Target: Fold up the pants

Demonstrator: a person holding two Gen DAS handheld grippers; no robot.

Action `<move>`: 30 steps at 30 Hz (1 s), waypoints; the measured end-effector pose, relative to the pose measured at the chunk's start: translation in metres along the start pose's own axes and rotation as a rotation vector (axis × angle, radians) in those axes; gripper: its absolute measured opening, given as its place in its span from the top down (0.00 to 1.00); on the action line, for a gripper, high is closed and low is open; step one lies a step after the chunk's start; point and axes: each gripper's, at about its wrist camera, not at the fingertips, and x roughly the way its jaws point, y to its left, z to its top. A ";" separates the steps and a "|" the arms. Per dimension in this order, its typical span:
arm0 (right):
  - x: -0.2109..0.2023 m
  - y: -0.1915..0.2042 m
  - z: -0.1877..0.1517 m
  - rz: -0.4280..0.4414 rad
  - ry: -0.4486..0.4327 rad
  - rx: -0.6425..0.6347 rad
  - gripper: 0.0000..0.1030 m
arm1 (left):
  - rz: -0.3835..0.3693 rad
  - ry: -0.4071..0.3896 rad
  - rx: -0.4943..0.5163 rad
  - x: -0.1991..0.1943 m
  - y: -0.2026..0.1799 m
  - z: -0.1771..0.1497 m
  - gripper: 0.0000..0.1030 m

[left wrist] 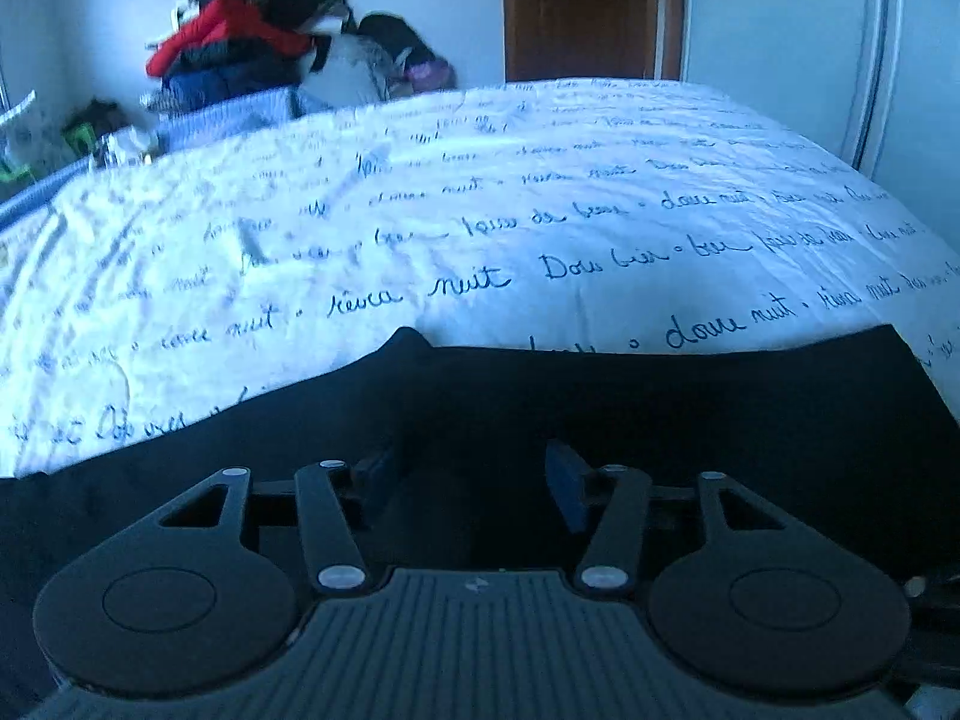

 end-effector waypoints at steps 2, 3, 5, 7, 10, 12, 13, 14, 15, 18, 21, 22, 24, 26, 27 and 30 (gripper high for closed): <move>-0.011 -0.002 0.003 0.024 -0.035 0.030 0.90 | 0.023 -0.004 0.004 -0.001 -0.003 -0.001 0.38; -0.015 -0.003 0.004 0.028 -0.056 0.045 0.90 | 0.034 -0.007 0.006 0.000 -0.004 -0.001 0.37; -0.018 -0.006 0.008 0.006 -0.082 0.055 0.90 | 0.050 -0.009 0.009 -0.003 -0.005 -0.002 0.34; -0.011 -0.010 0.009 -0.010 -0.053 0.052 0.90 | 0.062 -0.009 0.013 -0.004 -0.005 -0.005 0.29; 0.003 -0.010 0.003 -0.007 0.007 0.020 0.90 | 0.075 -0.010 0.032 -0.007 -0.009 -0.011 0.24; 0.001 -0.008 0.004 -0.015 -0.008 0.026 0.90 | 0.076 -0.013 0.034 -0.009 -0.010 -0.013 0.24; -0.002 -0.009 0.005 -0.010 -0.019 0.040 0.90 | 0.076 -0.012 0.031 -0.010 -0.010 -0.013 0.24; -0.003 -0.010 0.006 -0.010 -0.029 0.050 0.90 | 0.074 -0.012 0.029 -0.011 -0.010 -0.013 0.24; -0.009 -0.008 0.000 -0.016 -0.035 0.056 0.90 | 0.072 -0.012 0.027 -0.012 -0.009 -0.013 0.24; -0.003 -0.007 0.002 -0.028 -0.011 0.028 0.90 | 0.077 -0.010 0.026 -0.015 -0.008 -0.014 0.24; 0.003 -0.004 -0.001 -0.041 0.009 0.004 0.90 | 0.083 -0.010 0.025 -0.018 -0.006 -0.016 0.23; 0.003 -0.003 0.000 -0.044 0.009 0.010 0.90 | 0.087 -0.011 0.028 -0.019 -0.006 -0.017 0.23; 0.002 -0.002 0.002 -0.052 0.000 0.015 0.90 | 0.094 -0.015 0.040 -0.021 -0.005 -0.019 0.20; 0.002 -0.003 0.001 -0.062 0.000 0.012 0.90 | 0.102 -0.017 0.054 -0.021 -0.005 -0.021 0.20; 0.004 -0.003 0.000 -0.061 0.013 0.005 0.90 | 0.104 -0.019 0.058 -0.022 -0.005 -0.021 0.20; 0.005 0.000 -0.002 -0.067 0.025 -0.011 0.90 | 0.103 -0.022 0.049 -0.026 -0.001 -0.023 0.20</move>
